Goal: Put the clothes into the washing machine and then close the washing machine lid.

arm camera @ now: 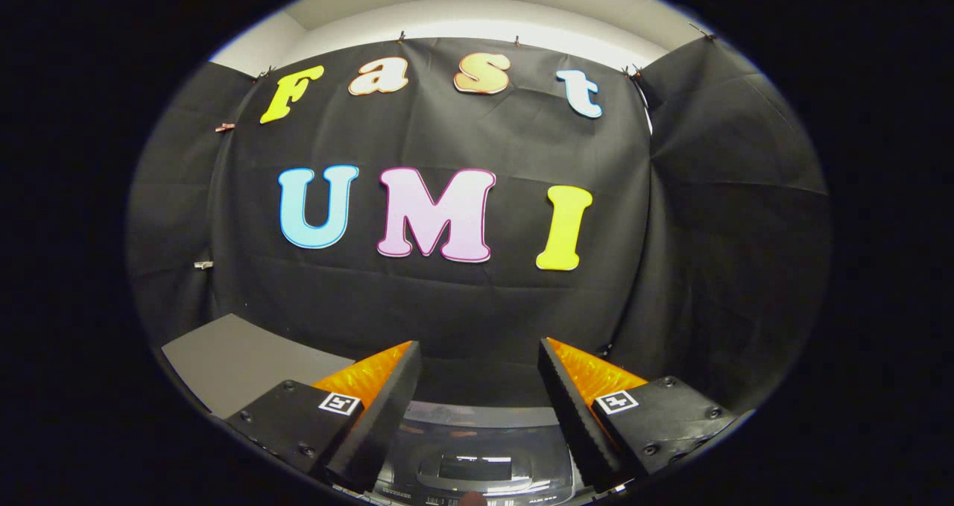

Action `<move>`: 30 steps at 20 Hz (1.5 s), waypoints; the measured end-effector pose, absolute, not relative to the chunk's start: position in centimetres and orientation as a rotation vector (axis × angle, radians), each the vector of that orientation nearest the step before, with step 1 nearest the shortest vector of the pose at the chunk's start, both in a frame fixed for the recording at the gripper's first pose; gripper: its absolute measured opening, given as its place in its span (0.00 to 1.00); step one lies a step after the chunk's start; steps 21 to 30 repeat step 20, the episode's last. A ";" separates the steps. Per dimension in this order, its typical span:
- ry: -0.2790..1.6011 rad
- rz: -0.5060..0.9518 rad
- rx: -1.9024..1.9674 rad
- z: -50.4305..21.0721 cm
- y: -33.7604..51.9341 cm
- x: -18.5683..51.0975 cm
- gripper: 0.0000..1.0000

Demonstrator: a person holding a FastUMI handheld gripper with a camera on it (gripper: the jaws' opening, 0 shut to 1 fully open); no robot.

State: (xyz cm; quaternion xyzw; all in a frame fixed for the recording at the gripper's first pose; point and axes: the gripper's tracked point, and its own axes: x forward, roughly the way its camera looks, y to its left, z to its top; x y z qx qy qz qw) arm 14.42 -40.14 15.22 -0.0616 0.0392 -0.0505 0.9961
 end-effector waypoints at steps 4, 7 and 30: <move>0.032 -0.105 -0.111 16.7 -40.3 14.3 0.98; 0.028 -0.105 -0.110 16.5 -40.2 14.3 0.98; 0.025 -0.100 -0.100 16.0 -40.1 14.4 0.98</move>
